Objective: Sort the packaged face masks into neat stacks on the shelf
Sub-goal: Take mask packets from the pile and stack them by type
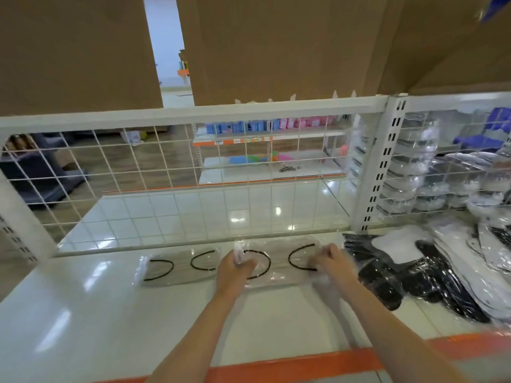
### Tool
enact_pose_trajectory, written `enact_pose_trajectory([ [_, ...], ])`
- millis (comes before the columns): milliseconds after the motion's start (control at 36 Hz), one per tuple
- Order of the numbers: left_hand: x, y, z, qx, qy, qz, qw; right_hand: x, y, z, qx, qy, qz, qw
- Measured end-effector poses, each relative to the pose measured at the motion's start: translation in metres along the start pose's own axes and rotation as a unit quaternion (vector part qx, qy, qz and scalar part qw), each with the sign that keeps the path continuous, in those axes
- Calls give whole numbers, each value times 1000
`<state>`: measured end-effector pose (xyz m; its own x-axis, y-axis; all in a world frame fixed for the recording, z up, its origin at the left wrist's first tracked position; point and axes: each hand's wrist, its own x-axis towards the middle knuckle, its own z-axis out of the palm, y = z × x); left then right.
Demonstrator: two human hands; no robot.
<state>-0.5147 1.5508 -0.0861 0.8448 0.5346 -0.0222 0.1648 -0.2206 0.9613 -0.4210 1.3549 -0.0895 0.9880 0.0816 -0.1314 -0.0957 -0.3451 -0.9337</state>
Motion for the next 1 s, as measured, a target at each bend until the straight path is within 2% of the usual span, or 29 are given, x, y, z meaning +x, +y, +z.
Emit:
enact_pose_trajectory([
  [167,10,-3,-44,59,75,-19,995,-15,-24,37,-48,-60,-16,997],
  [333,11,-8,-108,115,150,-68,980,-31,-50,103,-73,-140,-25,987],
  [444,8,-17,-149,211,206,-80,952,-39,-63,146,-69,-176,-28,982],
  [528,2,-25,-172,330,247,-62,909,-43,-67,173,-92,-184,-29,978],
  [583,-3,-29,-182,396,225,-46,889,-45,-67,184,-139,-188,-30,972],
  [778,-14,-32,-179,463,3,-36,886,-46,-72,201,-200,-178,-9,964],
  [861,-14,-32,-171,491,-53,-54,868,-46,-76,206,-242,-175,-26,954],
  [1000,-8,-21,-152,540,-101,-37,835,-44,-77,199,-359,-181,-41,915],
])
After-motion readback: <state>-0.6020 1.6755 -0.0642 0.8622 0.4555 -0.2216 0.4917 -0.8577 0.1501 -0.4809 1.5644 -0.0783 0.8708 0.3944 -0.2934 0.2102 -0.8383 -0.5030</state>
